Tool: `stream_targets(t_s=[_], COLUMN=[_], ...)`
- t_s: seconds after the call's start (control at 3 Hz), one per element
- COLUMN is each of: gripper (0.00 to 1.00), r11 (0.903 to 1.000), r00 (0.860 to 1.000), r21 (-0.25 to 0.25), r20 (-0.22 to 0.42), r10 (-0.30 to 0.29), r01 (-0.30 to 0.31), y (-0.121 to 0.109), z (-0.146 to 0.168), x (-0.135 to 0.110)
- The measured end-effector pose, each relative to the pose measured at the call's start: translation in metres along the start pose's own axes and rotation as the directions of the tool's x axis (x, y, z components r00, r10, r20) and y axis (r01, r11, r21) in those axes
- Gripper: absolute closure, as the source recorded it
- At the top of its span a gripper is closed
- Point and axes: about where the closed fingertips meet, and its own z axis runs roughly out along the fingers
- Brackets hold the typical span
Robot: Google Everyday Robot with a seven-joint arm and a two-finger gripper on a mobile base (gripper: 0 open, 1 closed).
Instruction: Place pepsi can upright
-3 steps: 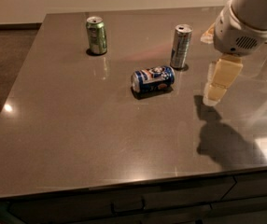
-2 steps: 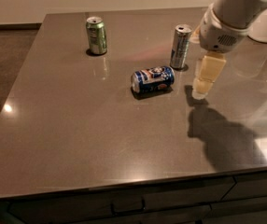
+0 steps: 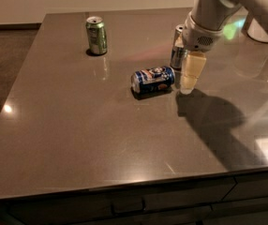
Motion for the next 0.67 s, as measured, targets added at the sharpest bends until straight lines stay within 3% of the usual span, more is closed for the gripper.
stream_targets(t_s=[0.67], gripper=[0.0], r11=[0.9934], r00=[0.995], r21=[-0.057], r20=[0.019], r10=[-0.098], r01=[0.099], y=[-0.007], z=[0.028], x=[-0.025])
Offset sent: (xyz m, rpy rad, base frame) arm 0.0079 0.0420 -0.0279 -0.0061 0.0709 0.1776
